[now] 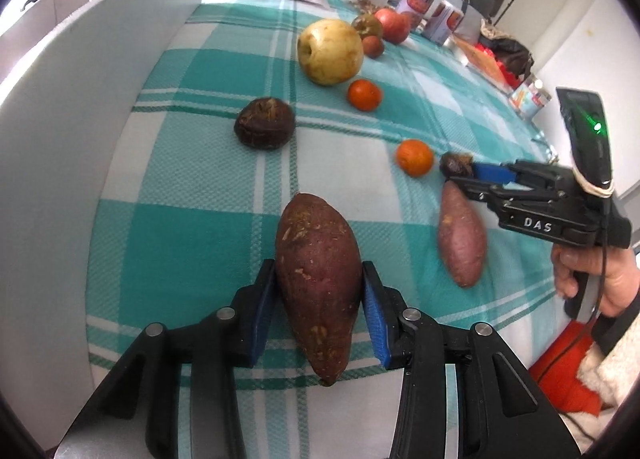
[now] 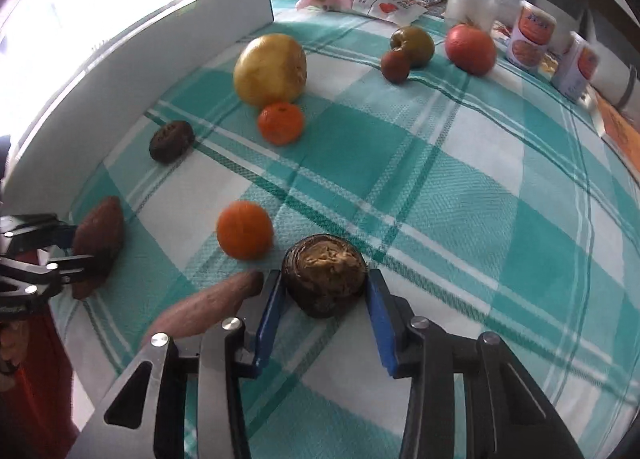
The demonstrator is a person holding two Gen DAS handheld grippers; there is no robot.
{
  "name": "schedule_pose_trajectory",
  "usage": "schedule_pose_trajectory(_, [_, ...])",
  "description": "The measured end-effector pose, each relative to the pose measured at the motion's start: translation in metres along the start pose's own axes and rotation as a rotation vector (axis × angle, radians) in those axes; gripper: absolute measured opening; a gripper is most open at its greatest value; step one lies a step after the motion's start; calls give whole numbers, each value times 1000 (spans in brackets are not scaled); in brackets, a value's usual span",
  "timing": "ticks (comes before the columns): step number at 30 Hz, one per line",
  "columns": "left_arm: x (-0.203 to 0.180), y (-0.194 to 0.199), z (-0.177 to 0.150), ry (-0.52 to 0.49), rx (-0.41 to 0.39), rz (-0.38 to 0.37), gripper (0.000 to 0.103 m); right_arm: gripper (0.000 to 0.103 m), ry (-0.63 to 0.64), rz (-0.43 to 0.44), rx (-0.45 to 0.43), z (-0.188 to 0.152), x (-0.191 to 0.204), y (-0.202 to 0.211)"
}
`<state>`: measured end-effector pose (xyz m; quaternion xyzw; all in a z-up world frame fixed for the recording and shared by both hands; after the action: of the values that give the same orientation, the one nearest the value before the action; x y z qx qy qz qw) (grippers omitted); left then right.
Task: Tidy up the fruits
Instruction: 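Grasp the dark brown round fruit with the right gripper while the left lifts the sweet potato, then carry both fruits over the white box and open both grippers inside it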
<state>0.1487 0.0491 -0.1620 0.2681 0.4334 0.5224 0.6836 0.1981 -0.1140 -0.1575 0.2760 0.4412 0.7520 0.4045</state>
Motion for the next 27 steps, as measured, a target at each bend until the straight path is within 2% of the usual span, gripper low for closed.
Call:
schedule_pose_trajectory(2, [-8, 20, 9, 20, -37, -42, 41, 40, -52, 1, -14, -1, -5, 9])
schedule_pose_trajectory(5, [-17, 59, 29, 44, -107, -114, 41, 40, -136, 10, -80, 10, -10, 41])
schedule_pose_trajectory(7, [-14, 98, 47, 70, -164, -152, 41, 40, -123, 45, -143, 32, 8, 69])
schedule_pose_trajectory(9, [-2, 131, 62, 88, -211, -148, 41, 40, -88, 107, -193, 59, 41, 94])
schedule_pose_trajectory(12, [43, 172, 76, 123, -250, -53, 42, 40, -41, 249, -237, 100, 109, 119])
schedule_pose_trajectory(16, [119, 180, 72, 189, -213, 137, 42, 40, 33, 423, -216, 140, 213, 120])
schedule_pose_trajectory(18, [154, 171, 61, 221, -168, 209, 42, 40, 56, 446, -180, 151, 251, 100])
schedule_pose_trajectory(20, [172, 161, 52, 236, -122, 250, 42, 41, 55, 442, -132, 156, 279, 75])
schedule_pose_trajectory(21, [182, 156, 48, 249, -96, 271, 42, 41, 44, 442, -109, 156, 285, 65])
schedule_pose_trajectory(22, [190, 154, 44, 265, -89, 298, 47, 44, 32, 433, -93, 157, 288, 56])
schedule_pose_trajectory(23, [193, 155, 43, 277, -94, 313, 60, 49, 21, 418, -87, 160, 290, 51])
schedule_pose_trajectory(24, [195, 158, 42, 288, -104, 321, 67, 62, 5, 405, -98, 162, 289, 50])
schedule_pose_trajectory(25, [195, 162, 42, 298, -124, 328, 78, 70, -10, 408, -119, 165, 287, 55])
schedule_pose_trajectory(27, [188, 168, 49, 298, -172, 323, 79, 78, -35, 416, -180, 167, 276, 72])
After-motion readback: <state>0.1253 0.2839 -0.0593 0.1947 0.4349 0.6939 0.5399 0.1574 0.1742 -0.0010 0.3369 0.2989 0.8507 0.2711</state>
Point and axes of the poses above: each gripper's, at about its wrist camera, not at the fingertips, and y roughly against the way its jaws point, x to its left, z to its top, the point moved 8 cm from there along -y, roughly the way its jaws point, and after that the axes turned 2 degrees about -x, right-handed, at the moved point
